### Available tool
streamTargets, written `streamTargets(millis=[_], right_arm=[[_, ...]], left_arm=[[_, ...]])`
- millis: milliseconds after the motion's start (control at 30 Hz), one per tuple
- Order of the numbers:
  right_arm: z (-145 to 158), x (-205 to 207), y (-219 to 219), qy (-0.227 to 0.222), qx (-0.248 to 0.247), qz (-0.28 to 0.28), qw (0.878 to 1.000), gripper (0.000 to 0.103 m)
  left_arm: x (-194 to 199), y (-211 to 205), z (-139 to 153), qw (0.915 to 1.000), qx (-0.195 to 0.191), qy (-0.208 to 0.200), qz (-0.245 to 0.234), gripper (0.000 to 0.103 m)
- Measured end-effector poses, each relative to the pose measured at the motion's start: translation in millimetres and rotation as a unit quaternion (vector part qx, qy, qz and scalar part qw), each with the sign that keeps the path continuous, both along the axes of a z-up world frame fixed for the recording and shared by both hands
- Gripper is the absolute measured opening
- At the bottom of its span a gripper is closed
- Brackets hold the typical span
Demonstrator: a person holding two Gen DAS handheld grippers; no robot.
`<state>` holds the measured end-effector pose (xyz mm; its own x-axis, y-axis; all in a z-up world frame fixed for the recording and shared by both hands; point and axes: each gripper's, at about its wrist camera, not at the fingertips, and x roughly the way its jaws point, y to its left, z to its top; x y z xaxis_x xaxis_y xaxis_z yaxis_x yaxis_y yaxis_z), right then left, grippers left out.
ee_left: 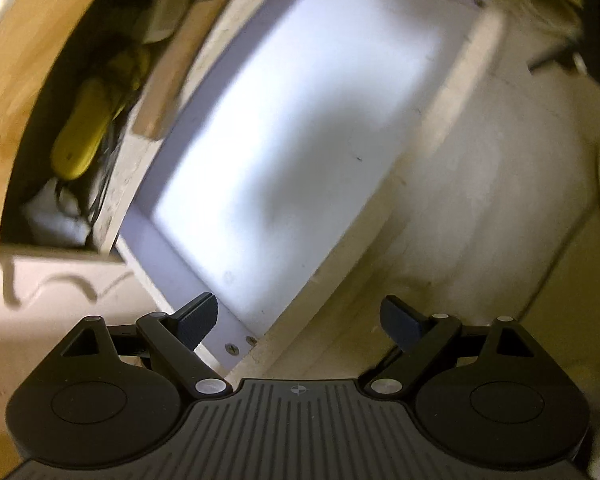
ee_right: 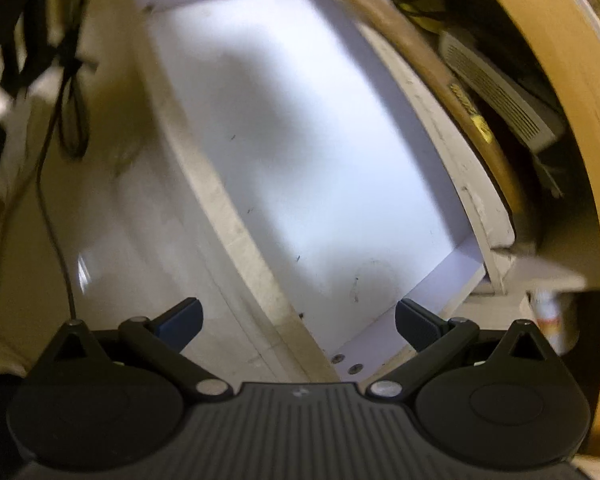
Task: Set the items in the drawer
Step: 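Open both grippers and back away from the opened drawer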
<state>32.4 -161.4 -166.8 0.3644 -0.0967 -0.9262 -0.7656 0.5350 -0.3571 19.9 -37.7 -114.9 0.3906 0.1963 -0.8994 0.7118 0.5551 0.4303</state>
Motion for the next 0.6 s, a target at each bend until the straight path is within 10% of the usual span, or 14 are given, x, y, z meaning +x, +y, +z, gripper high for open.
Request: streamTargets(millis=[300,600], right_arm=[[-4,32,-8,0.037,0.084,-0.143,0.985,0.103],[21,43,-23,0.034,0.112,-0.265,0.957,0.103]], left_arm=[[14,4,16,0.9828,-0.074,0.002,0.169,0.09],[18,22,29,0.9343,-0.143,-0.002,0.327,0.09]])
